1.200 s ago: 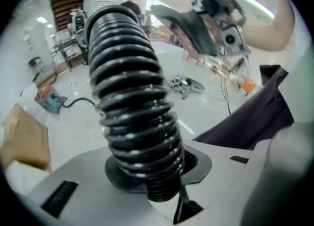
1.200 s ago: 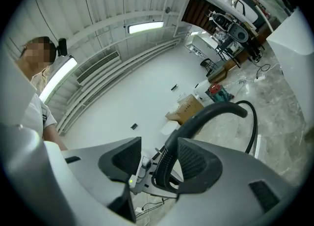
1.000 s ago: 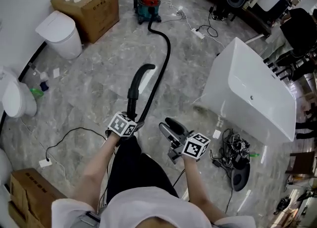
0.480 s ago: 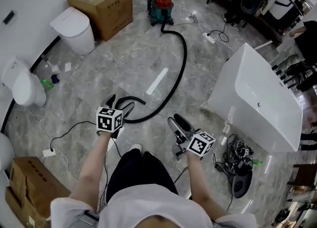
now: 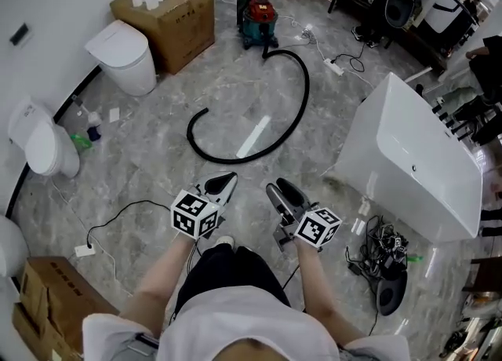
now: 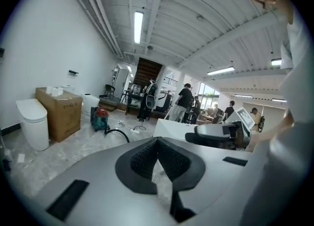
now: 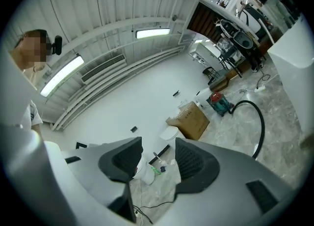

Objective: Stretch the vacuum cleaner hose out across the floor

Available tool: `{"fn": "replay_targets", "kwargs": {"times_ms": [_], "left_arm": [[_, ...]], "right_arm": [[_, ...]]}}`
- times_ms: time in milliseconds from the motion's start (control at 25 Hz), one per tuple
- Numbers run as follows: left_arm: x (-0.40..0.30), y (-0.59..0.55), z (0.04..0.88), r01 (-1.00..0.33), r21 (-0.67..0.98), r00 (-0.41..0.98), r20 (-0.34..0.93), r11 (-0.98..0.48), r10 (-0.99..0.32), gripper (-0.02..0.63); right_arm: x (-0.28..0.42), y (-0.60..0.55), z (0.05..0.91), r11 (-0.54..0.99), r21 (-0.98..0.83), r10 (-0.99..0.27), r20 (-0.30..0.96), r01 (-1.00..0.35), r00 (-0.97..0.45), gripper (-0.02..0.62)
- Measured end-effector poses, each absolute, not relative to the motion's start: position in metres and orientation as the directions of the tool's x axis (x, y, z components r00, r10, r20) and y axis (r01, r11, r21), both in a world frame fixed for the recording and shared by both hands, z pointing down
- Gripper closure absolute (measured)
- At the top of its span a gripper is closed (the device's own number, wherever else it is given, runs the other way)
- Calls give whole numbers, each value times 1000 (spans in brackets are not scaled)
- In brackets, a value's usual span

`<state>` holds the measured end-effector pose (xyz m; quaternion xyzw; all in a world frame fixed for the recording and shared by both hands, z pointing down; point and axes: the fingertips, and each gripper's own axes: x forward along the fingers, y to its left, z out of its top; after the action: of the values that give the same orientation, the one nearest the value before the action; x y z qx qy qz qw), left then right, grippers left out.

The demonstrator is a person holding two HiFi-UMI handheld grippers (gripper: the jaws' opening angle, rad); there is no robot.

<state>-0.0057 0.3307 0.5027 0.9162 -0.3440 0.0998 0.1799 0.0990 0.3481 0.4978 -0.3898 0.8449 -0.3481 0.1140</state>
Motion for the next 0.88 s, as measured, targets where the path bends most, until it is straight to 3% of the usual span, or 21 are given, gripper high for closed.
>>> {"fn": "replay_targets", "kwargs": {"times_ms": [80,120,160,200,280,880], "left_arm": [[2,335,495,-642,263,765,285,-721,-577,598],[5,337,489,-631,266,775,270,-729,-572,598],[8,338,483,-621,270,783,253,-736,-569,597],[11,338,477,-614,270,789,235,-742,-567,597],[16,338,467,-605,246,796,214,-757,-567,597],[9,355,465,-602,191,796,220,-775,-564,597]], "right_arm": [[91,345,489,471,-624,-753,84,-624,-652,373],[88,345,482,478,-571,-772,89,-667,-630,426],[86,344,474,485,-502,-791,96,-716,-604,541],[83,344,466,493,-430,-805,104,-756,-584,580],[73,343,452,503,-341,-817,111,-794,-566,581],[69,351,459,395,-325,-860,198,-859,-470,581]]}}
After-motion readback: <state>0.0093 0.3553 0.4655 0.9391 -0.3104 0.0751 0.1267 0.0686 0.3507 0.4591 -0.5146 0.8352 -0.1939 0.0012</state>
